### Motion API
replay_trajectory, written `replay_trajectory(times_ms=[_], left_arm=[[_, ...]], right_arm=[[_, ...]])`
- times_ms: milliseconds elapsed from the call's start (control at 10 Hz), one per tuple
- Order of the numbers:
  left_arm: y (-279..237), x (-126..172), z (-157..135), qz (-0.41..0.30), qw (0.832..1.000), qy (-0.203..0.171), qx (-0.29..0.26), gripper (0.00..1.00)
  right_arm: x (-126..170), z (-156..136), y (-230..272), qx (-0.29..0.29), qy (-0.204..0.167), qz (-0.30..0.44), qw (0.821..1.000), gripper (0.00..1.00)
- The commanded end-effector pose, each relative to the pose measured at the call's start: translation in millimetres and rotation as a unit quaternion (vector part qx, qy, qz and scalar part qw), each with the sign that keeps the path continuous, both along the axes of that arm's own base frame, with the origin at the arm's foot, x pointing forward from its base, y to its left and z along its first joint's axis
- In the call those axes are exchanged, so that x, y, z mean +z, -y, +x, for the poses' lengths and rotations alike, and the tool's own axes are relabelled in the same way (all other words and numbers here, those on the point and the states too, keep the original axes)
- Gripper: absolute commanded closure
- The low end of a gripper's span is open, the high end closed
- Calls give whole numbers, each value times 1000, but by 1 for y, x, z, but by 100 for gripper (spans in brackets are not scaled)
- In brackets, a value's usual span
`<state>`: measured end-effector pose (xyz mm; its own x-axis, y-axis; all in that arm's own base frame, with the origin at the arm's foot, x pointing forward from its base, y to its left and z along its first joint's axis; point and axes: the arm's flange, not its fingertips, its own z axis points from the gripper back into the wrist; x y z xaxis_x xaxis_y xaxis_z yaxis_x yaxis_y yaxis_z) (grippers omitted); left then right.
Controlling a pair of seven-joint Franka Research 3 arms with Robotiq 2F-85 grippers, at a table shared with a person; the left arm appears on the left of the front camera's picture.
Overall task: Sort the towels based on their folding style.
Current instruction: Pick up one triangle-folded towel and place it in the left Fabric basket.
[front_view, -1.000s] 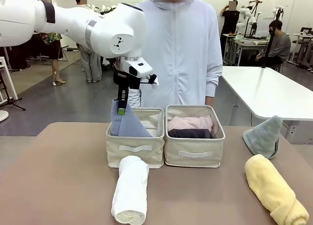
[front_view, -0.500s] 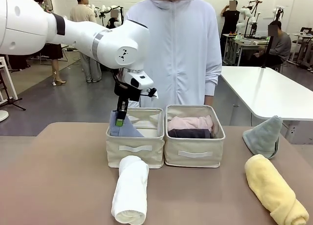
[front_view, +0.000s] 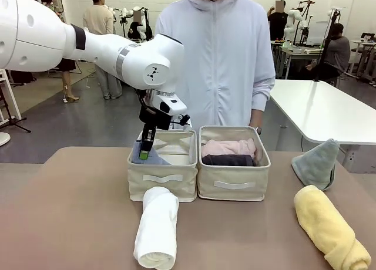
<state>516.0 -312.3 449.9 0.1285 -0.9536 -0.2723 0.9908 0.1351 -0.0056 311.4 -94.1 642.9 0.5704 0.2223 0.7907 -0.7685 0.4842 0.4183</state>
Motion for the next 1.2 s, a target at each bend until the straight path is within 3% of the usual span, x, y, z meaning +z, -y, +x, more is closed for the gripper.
replay_trajectory(times_ms=[0,100,300,400,500,900,1100], left_arm=[[-2,-5,-2,0,1000,6,-12,28],[-2,-4,-2,-2,1000,6,-13,0],[-3,0,-2,-7,1000,10,-14,0],[-3,1,-1,-8,1000,12,-13,5],[-3,2,-2,-8,1000,11,-13,0],[-4,9,-2,-12,1000,14,-11,0],[-9,40,-6,-40,999,29,-6,0]], right_arm=[[1,2,-1,7,13,13,1000,0],[1,2,-1,7,13,13,1000,0],[1,2,-1,7,13,13,1000,0],[1,2,-1,7,13,13,1000,0],[1,2,-1,7,13,13,1000,0],[1,2,-1,7,13,13,1000,0],[1,2,-1,7,13,13,1000,0]])
